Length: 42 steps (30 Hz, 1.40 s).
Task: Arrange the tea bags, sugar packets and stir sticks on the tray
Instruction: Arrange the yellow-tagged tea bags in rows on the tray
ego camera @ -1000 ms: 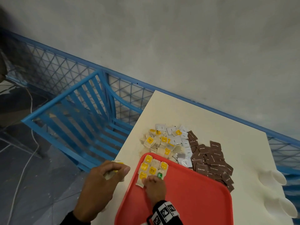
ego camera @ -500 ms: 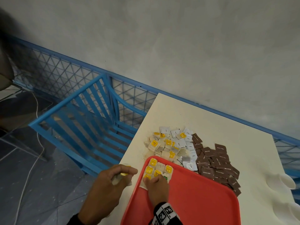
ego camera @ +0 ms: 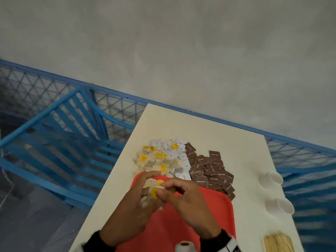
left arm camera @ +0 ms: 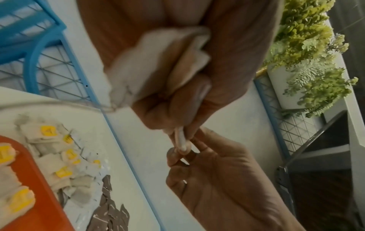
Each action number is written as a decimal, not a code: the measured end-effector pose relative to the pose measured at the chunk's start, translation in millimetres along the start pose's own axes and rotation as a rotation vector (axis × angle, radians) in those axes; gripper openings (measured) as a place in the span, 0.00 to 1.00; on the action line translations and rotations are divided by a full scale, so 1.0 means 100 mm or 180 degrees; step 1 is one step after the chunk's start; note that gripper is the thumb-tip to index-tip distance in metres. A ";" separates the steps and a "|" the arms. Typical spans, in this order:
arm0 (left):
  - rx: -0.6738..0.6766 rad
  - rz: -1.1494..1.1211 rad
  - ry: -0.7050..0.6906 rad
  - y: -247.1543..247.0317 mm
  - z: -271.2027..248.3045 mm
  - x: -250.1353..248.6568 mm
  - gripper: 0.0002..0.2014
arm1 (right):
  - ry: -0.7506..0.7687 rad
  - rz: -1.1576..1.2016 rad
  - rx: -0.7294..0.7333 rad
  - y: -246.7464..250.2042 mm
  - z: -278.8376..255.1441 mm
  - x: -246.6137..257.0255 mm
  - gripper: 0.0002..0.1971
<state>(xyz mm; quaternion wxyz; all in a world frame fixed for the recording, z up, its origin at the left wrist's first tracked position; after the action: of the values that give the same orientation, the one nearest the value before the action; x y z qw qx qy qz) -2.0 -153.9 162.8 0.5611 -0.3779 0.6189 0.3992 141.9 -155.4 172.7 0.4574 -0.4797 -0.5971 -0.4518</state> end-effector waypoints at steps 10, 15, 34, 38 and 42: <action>0.0304 0.0203 -0.0067 -0.60 0.12 -0.15 0.09 | 0.0455 0.0183 -0.0751 0.84 -0.35 0.13 0.06; -0.0323 0.0064 -0.0454 -0.56 0.22 -0.35 0.06 | 0.0556 -0.0174 -0.0803 1.02 -0.43 0.20 0.04; -0.0588 -0.0356 -0.0411 -0.46 0.35 -0.50 0.12 | 0.0779 -0.0447 -0.0568 0.78 -0.35 0.27 0.06; -0.0515 -0.0375 -0.0298 -0.38 0.26 -0.44 0.12 | 0.0684 -0.0258 -0.0591 0.62 -0.29 0.21 0.03; -0.0869 -0.0284 0.0055 -0.07 0.08 -0.15 0.10 | 0.0098 0.0054 -0.0478 0.41 -0.08 -0.30 0.04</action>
<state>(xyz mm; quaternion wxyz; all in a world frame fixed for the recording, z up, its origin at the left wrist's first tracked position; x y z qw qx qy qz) 8.7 -148.8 177.1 0.5164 -0.4812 0.5462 0.4511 187.3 -162.9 149.3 0.4331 -0.5107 -0.5504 -0.4987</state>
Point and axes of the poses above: each hand's wrist, its own z-axis towards the middle knuckle, its own y-axis out of the back of the hand, x = y × z, the point moved 6 cm from there along z, towards the middle knuckle, and after that the axes turned 4 degrees about -y, right-handed, at the moved point
